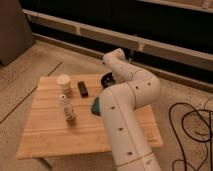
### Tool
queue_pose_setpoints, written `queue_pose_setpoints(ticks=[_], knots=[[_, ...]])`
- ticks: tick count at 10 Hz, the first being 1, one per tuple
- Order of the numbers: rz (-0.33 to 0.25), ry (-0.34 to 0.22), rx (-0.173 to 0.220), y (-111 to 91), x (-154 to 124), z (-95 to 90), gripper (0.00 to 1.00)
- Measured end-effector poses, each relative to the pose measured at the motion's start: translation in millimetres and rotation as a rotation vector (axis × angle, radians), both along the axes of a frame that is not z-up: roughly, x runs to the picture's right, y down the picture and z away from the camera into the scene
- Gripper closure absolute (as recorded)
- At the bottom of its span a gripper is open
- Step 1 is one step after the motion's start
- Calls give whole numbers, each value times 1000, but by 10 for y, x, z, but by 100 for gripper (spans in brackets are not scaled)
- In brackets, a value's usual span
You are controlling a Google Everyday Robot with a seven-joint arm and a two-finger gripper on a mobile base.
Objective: Drag the ceramic bowl in a circle
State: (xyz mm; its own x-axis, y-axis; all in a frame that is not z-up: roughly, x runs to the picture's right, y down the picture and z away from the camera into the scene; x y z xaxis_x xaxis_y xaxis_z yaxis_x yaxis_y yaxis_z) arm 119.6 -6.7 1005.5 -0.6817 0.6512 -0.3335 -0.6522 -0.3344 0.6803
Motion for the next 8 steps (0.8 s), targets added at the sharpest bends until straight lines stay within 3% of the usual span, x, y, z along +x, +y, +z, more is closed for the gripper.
queue_pose_setpoints(ticks=[4,8], knots=[[-140,-98,-5,-178,-799,136,100],[-120,-212,41,-327,-1222,158,100]])
